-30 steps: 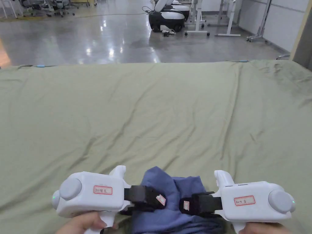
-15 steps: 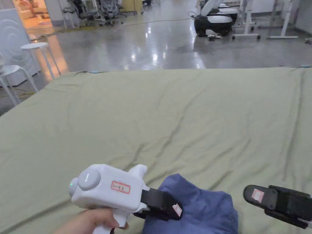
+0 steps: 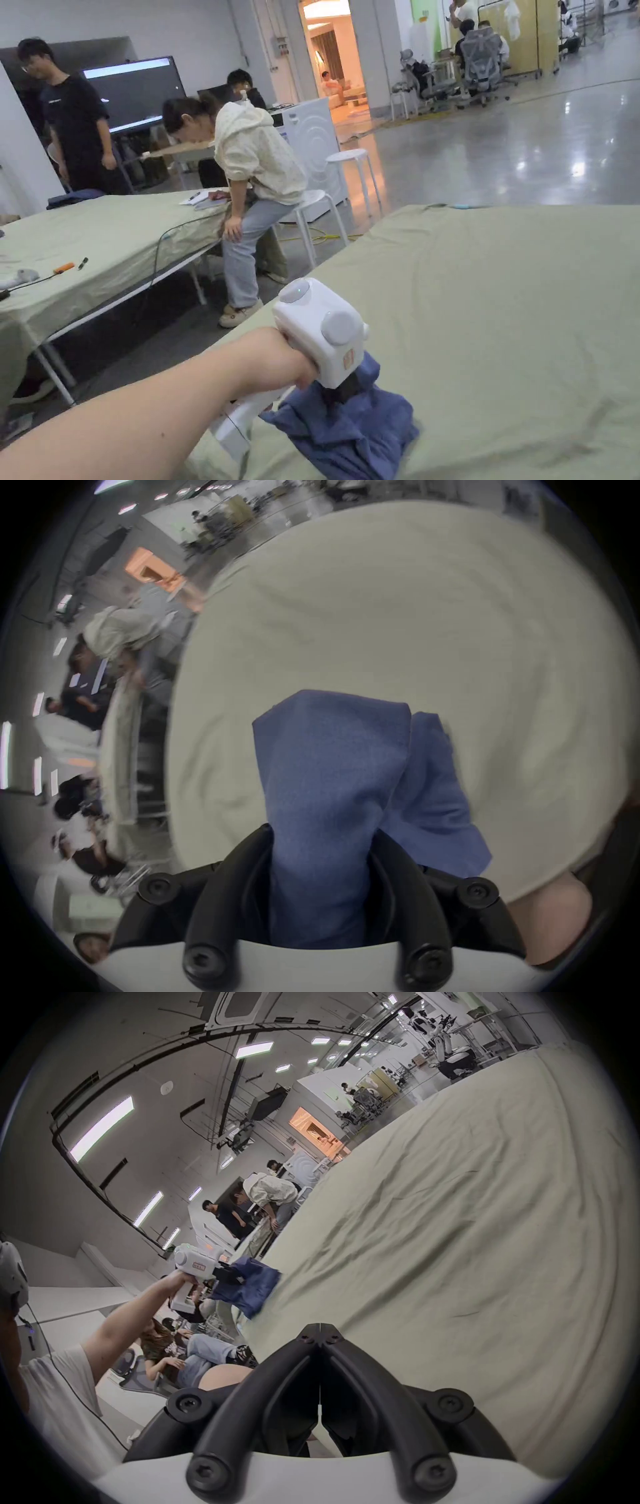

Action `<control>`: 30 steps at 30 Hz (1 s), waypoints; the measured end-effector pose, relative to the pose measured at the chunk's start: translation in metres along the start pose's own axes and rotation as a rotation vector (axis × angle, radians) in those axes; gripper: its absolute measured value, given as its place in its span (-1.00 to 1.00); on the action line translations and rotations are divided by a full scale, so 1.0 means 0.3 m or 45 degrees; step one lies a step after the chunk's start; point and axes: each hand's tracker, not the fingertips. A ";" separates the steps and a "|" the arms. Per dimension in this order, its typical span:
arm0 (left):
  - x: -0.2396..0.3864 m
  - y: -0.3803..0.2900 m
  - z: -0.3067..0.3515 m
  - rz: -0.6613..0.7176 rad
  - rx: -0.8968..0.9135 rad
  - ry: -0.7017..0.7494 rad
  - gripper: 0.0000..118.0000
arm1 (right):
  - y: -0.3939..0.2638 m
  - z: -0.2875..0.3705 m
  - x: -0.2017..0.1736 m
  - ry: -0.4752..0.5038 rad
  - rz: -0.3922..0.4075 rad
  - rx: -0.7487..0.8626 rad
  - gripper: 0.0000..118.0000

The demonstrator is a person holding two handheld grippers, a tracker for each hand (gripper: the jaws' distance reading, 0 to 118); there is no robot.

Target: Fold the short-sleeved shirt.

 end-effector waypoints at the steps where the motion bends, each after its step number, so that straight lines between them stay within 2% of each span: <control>1: -0.055 -0.004 -0.026 0.056 -0.031 0.027 -0.50 | -0.003 -0.001 -0.001 -0.007 0.000 -0.003 -0.96; 3: -0.121 -0.025 -0.061 0.160 -0.082 0.026 -0.50 | -0.005 0.004 0.002 -0.025 0.004 -0.003 -0.96; 7: -0.170 -0.065 -0.115 0.169 -0.048 0.124 -0.50 | -0.004 0.003 0.003 -0.090 -0.002 0.001 -0.96; 9: -0.186 -0.086 -0.137 0.253 -0.048 0.084 -0.50 | 0.001 -0.008 0.001 -0.107 -0.003 0.006 -0.96; 10: -0.190 -0.094 -0.141 0.290 -0.039 0.074 -0.44 | 0.006 -0.011 0.004 -0.108 -0.004 0.007 -0.96; 11: -0.194 -0.104 -0.142 0.322 -0.009 0.096 0.00 | 0.008 -0.018 0.002 -0.109 -0.006 0.008 -0.96; 12: -0.195 -0.112 -0.145 0.334 -0.006 0.125 0.91 | 0.008 -0.024 -0.002 -0.109 -0.005 0.010 -0.96; 13: -0.196 -0.121 -0.142 0.320 -0.009 0.173 1.00 | 0.008 -0.030 -0.006 -0.107 -0.003 0.008 -0.96; 14: -0.193 -0.146 -0.122 0.300 0.118 0.188 1.00 | 0.008 -0.029 0.005 -0.106 0.000 0.004 -0.96; 16: -0.199 -0.155 -0.092 0.264 0.112 0.228 1.00 | 0.004 -0.036 0.002 -0.111 0.014 -0.007 -0.96; 22: -0.198 -0.168 -0.029 0.339 0.105 0.175 1.00 | -0.007 -0.035 -0.001 -0.127 0.032 -0.026 -0.96; 23: -0.189 -0.169 -0.001 0.343 0.160 0.128 0.73 | -0.007 -0.034 -0.003 -0.122 0.030 -0.025 -0.96; 24: -0.175 -0.171 0.022 0.352 0.218 0.121 -0.40 | -0.007 -0.034 -0.005 -0.115 0.029 -0.023 -0.96; 25: -0.149 -0.178 0.044 0.353 0.237 0.175 -1.00 | -0.008 -0.034 -0.008 -0.112 0.027 -0.019 -0.96; 26: -0.134 -0.183 0.070 0.374 0.319 0.223 -1.00 | -0.011 -0.032 -0.009 -0.106 0.028 -0.017 -0.96; 28: -0.132 -0.188 0.077 0.419 0.321 0.101 -1.00 | -0.014 -0.026 -0.018 -0.104 0.041 -0.014 -0.96; 30: -0.097 -0.217 0.118 0.434 0.378 0.079 -1.00 | -0.014 -0.019 -0.018 -0.101 0.061 -0.012 -0.96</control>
